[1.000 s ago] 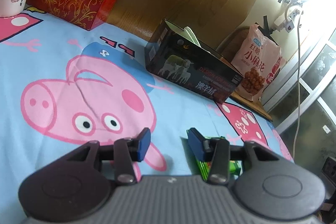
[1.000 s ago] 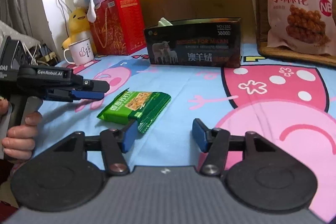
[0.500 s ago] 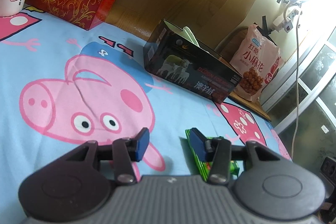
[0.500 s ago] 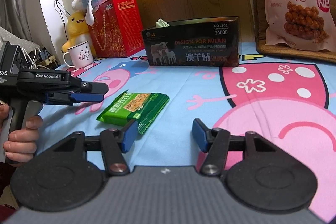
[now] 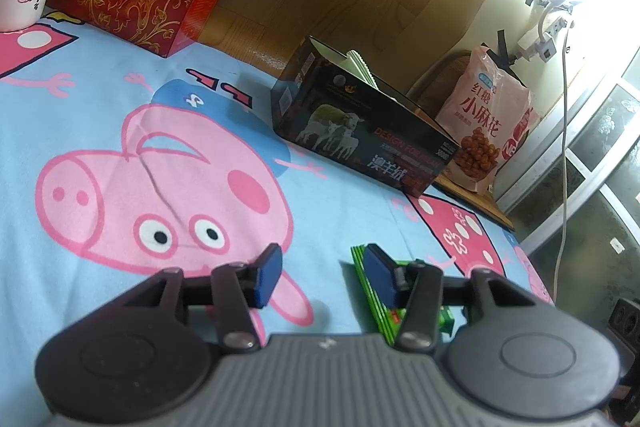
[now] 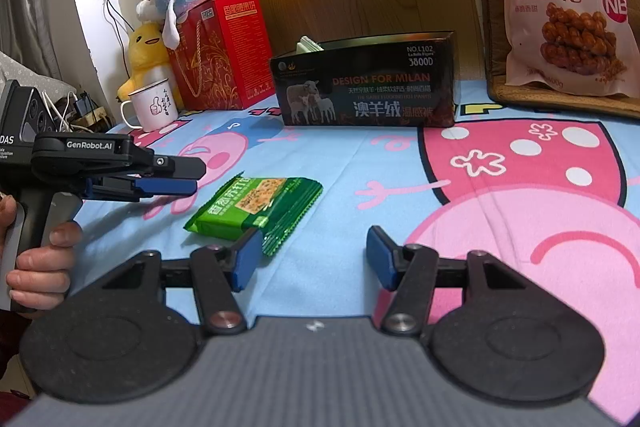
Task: Organize snacks
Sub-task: 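Close the left gripper on the green cracker pack, then lift the green cracker pack with the left gripper toward the tin box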
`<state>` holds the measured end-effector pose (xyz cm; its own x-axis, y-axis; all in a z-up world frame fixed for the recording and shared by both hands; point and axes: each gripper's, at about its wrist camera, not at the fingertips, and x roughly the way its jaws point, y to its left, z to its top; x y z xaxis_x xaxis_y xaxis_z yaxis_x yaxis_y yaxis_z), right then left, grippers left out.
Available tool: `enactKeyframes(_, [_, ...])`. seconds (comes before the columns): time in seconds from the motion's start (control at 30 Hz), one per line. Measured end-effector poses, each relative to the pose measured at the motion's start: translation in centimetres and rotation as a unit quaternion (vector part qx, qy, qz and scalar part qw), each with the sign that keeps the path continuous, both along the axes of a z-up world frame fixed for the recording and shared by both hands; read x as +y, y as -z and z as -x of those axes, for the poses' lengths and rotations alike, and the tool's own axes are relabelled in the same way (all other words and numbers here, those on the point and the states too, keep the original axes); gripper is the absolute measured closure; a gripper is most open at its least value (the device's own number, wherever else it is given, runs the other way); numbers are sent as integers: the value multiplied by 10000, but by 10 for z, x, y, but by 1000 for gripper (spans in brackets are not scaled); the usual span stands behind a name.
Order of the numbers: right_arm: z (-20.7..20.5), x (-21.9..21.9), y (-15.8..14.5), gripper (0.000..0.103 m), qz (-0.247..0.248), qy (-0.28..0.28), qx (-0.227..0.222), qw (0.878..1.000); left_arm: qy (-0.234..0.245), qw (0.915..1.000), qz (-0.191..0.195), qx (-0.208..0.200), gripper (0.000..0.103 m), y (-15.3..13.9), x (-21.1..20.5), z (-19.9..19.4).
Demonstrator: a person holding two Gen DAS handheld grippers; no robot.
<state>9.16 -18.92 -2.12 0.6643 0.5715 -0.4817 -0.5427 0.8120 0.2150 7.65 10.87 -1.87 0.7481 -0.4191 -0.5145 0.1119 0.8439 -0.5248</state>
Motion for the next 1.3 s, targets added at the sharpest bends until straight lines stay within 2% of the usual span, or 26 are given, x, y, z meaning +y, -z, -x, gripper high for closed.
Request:
enactKeyframes(0.43, [0, 2, 0, 42, 59, -15, -32, 10000, 56, 10000, 31, 39, 55, -2, -1, 1])
enactKeyframes(0.53, [0, 3, 0, 39, 84, -62, -38, 9999, 145, 9997, 180, 109, 51, -4, 3, 3])
enactKeyframes(0.7, [3, 12, 0, 35, 290, -337, -129, 9989, 336, 9966, 730, 207, 51, -8, 13, 10])
enactKeyframes(0.9, [-2, 30, -1, 35, 462, -703, -172, 9963, 715, 9950, 631, 295, 51, -12, -12, 2])
enactKeyframes(0.97, [-5, 38, -1, 35, 537, -830, -176, 9949, 895, 9937, 555, 372, 55, -10, -27, -5])
enactKeyframes(1.0, [-6, 43, -1, 39, 587, -902, -200, 9940, 954, 9935, 475, 392, 56, -8, -34, -8])
enactKeyframes(1.03, [-5, 47, -1, 42, 647, -950, -237, 9931, 955, 9942, 341, 351, 61, -7, -41, -9])
enactKeyframes(1.07, [-5, 51, -1, 46, 750, -908, -320, 9925, 957, 9950, 182, 235, 71, -7, -47, -8])
enactKeyframes(1.17, [-5, 52, -1, 59, 824, -763, -423, 9928, 961, 9952, 40, 190, 73, -14, -52, -7])
enactKeyframes(1.2, [-6, 50, -1, 62, 763, -734, -417, 9935, 1063, 9942, 112, 149, 82, -16, -51, -7])
enactKeyframes(1.23, [-6, 48, -2, 71, 671, -775, -407, 9939, 1274, 9911, 322, 203, 97, -18, -52, -9])
enactKeyframes(1.27, [-4, 46, -3, 76, 538, -844, -417, 9941, 1474, 9872, 539, 269, 95, -19, -54, -12])
enactKeyframes(1.3, [-2, 48, -5, 76, 483, -867, -470, 9939, 1517, 9870, 484, 222, 95, -24, -59, -12])
